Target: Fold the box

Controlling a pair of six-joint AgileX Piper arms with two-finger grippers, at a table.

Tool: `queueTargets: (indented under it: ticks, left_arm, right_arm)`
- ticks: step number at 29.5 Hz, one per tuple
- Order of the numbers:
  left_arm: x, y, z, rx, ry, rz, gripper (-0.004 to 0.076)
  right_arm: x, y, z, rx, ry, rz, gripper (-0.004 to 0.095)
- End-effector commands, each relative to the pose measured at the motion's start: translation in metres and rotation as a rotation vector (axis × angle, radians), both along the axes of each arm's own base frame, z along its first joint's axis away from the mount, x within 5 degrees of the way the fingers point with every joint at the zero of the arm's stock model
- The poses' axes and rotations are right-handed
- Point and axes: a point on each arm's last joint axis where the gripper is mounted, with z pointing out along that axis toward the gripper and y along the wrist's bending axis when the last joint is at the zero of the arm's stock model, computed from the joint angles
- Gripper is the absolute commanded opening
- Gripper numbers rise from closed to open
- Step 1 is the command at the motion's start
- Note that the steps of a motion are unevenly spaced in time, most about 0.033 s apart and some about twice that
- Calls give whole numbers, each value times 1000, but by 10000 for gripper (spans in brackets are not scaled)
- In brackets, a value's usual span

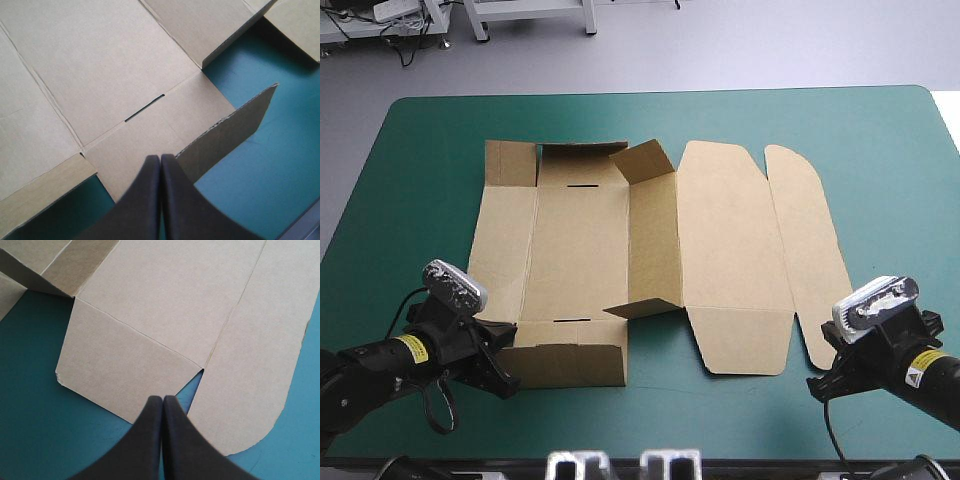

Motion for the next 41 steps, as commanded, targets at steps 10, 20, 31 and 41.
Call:
queueTargets:
  ticks: [10,20,31,41]
  left_arm:
    - [2,-2,12,-61,-62,9,-9]
    - [21,-9,17,-97,-53,64,-9]
    - [105,-49,51,-58,-48,-42,2]
    - [149,-36,70,25,3,-22,3]
  right_arm:
    - [5,2,10,25,-67,0,-20]
    - [5,2,10,25,-67,0,-20]
    - [5,2,10,25,-67,0,-20]
    - [5,2,10,24,-66,0,-19]
